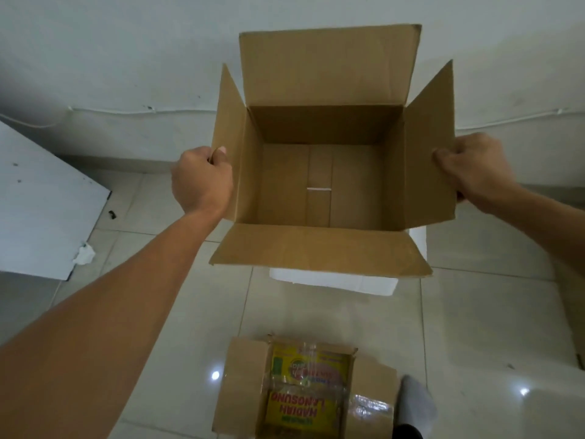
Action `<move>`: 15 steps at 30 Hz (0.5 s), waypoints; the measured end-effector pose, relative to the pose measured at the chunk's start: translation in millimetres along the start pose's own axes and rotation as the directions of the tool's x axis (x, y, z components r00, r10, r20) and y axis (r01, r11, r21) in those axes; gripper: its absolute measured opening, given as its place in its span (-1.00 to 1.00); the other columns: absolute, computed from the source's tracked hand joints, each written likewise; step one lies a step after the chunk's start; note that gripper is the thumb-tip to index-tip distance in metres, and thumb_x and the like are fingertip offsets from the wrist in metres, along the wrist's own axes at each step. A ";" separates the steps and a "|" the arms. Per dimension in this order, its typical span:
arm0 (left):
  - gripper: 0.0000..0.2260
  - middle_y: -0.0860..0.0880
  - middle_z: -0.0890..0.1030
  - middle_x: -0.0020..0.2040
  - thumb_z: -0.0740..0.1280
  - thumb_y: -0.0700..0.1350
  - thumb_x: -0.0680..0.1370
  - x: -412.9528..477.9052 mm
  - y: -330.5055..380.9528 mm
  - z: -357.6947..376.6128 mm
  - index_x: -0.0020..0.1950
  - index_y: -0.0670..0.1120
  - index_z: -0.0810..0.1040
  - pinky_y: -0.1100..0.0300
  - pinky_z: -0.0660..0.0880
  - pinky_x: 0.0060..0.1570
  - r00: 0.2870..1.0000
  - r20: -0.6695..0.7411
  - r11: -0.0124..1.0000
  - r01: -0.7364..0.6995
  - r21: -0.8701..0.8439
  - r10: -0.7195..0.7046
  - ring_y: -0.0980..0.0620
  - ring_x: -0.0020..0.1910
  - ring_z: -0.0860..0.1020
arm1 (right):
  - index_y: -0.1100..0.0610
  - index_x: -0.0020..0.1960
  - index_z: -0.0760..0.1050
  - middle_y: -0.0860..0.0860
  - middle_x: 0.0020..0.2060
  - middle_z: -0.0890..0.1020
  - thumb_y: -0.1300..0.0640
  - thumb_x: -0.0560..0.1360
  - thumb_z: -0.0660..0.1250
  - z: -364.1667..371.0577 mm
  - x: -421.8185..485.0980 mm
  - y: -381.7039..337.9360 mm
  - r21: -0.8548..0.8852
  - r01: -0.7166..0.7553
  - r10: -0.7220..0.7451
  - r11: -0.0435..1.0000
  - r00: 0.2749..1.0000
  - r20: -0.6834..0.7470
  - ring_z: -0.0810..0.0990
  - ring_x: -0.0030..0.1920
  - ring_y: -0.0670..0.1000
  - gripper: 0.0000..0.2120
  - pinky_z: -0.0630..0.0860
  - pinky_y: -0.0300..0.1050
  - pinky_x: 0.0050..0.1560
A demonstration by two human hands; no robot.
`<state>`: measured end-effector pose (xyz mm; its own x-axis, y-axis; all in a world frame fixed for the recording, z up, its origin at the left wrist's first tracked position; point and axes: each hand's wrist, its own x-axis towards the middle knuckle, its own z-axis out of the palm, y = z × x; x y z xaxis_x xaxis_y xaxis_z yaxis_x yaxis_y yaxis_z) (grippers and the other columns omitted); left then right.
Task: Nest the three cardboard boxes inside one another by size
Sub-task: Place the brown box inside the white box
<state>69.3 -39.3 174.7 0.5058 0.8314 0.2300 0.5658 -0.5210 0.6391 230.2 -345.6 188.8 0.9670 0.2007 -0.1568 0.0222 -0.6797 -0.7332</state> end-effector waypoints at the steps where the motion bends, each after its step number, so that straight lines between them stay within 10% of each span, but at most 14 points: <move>1: -0.54 0.03 0.27 -0.56 0.30 -0.05 0.54 4.0 2.4 12.2 -0.50 -0.05 0.20 0.27 0.14 -0.52 1.000 0.003 1.000 0.004 -0.011 -0.004 0.10 -0.58 0.23 | 0.26 -0.12 0.52 0.01 -0.37 0.56 0.10 0.52 0.25 1.9 10.2 6.6 -0.001 -0.002 0.002 1.000 1.000 0.001 0.57 -0.42 -0.01 -0.79 0.43 -0.31 -0.68; 15: -0.57 0.02 0.35 -0.52 0.32 -0.08 0.56 -14.9 -27.1 131.4 -0.49 -0.05 0.30 0.29 0.32 -0.46 0.988 0.121 0.982 0.110 -0.151 -0.092 0.09 -0.54 0.32 | 0.17 -0.23 0.48 0.19 -0.21 0.62 0.06 0.57 0.22 54.0 60.0 97.9 0.007 -0.096 0.096 0.995 0.995 0.019 0.61 -0.26 0.15 -0.74 0.60 -0.01 -0.22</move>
<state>132.0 -63.0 57.5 0.5266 0.8464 0.0793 0.5134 -0.3910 0.7639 276.8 -362.0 71.9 0.9598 0.1478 -0.2385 -0.0725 -0.6905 -0.7197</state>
